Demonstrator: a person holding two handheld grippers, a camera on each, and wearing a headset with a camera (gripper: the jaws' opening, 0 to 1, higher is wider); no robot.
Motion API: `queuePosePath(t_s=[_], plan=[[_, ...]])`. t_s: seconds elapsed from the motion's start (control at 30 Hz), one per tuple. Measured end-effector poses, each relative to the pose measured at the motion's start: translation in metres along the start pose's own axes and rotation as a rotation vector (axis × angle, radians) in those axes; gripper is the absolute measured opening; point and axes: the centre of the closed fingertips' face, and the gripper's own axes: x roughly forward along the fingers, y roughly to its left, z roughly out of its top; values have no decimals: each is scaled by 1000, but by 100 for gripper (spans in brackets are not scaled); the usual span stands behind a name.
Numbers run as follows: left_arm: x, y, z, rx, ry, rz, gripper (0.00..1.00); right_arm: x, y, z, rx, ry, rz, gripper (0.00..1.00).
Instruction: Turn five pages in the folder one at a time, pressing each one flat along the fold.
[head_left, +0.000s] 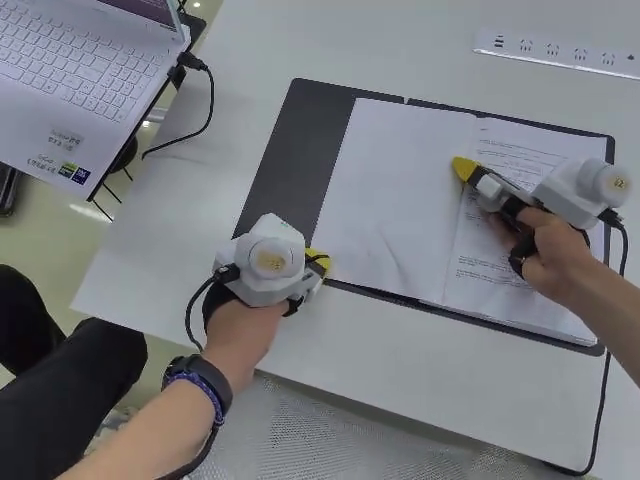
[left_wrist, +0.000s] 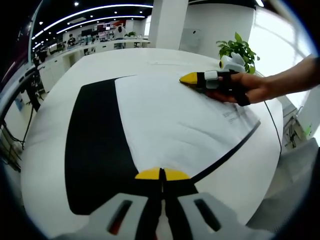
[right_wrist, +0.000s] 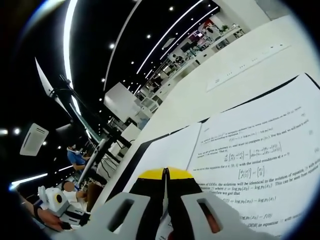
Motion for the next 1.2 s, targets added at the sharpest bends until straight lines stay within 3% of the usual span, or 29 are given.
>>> queuePosePath(t_s=[0.1, 0.2, 0.4, 0.47, 0.57, 0.97, 1.2], plan=[[0, 0, 0, 0, -1, -1, 0, 6, -5, 7, 8, -16, -14, 0], [0, 0, 0, 2, -1, -2, 0, 18, -21, 19, 8, -27, -28, 0], [1, -1, 1, 1, -2, -4, 0, 32, -34, 30, -15, -15, -42, 0], [1, 0, 1, -2, -3, -5, 0, 41, -47, 42, 9, -38, -49, 0], [1, 0, 1, -3, -4, -5, 0, 45, -52, 46, 15, -56, -47, 0], [1, 0, 1, 0, -4, -15, 0, 46, -40, 61, 67, -131, -77, 0], [0, 0, 2, -2, -5, -15, 0, 47, -36, 61, 70, -128, -79, 0]])
